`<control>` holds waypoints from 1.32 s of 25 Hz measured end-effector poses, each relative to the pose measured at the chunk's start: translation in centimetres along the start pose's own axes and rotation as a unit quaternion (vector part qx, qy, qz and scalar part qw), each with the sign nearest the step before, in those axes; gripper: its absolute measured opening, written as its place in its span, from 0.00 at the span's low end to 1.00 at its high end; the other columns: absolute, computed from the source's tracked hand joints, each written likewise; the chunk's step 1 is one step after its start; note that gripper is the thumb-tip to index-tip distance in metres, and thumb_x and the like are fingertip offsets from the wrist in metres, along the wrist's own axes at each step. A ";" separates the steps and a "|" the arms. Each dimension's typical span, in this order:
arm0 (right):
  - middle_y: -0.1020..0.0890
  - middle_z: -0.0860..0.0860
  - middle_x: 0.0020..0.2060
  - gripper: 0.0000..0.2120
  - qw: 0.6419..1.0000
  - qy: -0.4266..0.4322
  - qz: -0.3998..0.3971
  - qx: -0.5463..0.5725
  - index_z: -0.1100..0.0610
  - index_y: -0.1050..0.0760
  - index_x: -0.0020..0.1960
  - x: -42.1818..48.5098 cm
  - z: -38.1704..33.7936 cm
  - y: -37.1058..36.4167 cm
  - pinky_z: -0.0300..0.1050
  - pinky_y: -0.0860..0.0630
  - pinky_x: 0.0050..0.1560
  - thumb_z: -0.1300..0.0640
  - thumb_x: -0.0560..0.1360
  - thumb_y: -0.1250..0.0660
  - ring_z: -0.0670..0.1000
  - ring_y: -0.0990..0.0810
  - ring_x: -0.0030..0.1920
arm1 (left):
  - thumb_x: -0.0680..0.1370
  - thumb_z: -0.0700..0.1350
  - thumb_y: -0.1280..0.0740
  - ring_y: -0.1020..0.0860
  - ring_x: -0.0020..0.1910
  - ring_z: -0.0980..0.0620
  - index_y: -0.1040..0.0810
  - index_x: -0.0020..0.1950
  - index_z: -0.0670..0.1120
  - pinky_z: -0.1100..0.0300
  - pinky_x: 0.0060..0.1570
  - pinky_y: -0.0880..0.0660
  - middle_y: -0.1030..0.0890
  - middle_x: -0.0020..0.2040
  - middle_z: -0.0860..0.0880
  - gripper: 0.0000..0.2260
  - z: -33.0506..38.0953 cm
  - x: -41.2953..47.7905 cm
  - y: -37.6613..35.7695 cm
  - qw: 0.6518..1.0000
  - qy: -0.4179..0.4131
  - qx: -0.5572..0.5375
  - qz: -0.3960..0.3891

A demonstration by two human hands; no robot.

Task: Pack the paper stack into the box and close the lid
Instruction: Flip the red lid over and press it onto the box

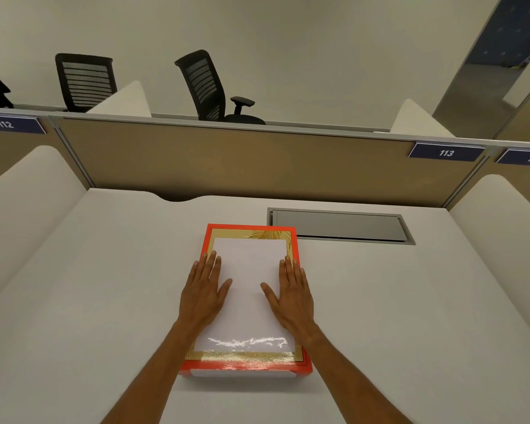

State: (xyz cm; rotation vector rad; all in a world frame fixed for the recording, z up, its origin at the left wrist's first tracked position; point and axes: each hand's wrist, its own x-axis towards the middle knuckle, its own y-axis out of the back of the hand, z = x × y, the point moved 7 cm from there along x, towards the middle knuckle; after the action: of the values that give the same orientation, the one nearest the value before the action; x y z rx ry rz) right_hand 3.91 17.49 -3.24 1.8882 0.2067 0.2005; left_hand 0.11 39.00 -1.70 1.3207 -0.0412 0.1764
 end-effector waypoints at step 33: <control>0.56 0.49 0.80 0.38 0.999 -0.007 -0.047 0.011 0.54 0.60 0.80 -0.2 0.6 -1.3 0.45 0.59 0.79 0.34 0.79 0.53 0.50 0.58 0.80 | 0.72 0.68 0.72 0.48 0.79 0.49 0.49 0.79 0.43 0.54 0.79 0.50 0.46 0.80 0.46 0.44 -0.3 -0.5 -2.3 0.999 0.023 -0.020 -0.043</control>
State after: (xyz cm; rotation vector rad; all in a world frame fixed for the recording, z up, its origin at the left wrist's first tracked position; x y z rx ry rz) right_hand 3.78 17.28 -4.70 1.8961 0.2875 0.1210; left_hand -0.07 38.73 -4.03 1.2760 0.0505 0.1328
